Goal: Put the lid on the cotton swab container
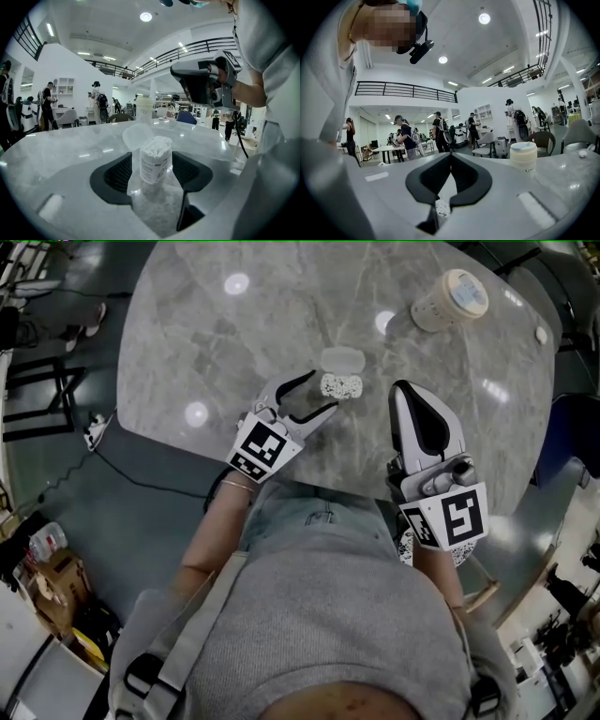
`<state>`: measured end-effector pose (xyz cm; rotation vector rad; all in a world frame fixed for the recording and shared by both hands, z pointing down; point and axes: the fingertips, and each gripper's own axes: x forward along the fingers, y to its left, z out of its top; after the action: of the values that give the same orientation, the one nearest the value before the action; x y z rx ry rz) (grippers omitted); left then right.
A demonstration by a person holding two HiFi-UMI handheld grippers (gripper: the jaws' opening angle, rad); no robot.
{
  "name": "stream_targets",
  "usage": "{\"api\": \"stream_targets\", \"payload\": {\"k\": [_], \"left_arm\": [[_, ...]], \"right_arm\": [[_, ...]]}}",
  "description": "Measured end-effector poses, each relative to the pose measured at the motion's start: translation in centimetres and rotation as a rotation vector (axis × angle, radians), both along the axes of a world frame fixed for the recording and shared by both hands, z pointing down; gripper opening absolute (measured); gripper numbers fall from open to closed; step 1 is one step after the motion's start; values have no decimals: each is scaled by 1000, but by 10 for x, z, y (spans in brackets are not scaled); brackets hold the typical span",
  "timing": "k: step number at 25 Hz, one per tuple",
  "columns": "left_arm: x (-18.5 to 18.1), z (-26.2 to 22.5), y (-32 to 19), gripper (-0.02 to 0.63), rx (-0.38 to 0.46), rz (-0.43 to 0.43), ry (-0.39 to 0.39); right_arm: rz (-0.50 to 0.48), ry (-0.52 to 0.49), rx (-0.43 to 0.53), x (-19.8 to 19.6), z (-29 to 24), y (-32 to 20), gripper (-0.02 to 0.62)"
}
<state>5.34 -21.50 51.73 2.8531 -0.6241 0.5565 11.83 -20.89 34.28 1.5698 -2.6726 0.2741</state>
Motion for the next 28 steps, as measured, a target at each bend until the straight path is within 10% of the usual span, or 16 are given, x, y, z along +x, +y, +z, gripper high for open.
{"api": "stream_targets", "payload": {"k": [28], "left_arm": [[35,26,-11,293,-50,-18,-68]], "right_arm": [[-12,-15,25,3,-11,11,-3]]}}
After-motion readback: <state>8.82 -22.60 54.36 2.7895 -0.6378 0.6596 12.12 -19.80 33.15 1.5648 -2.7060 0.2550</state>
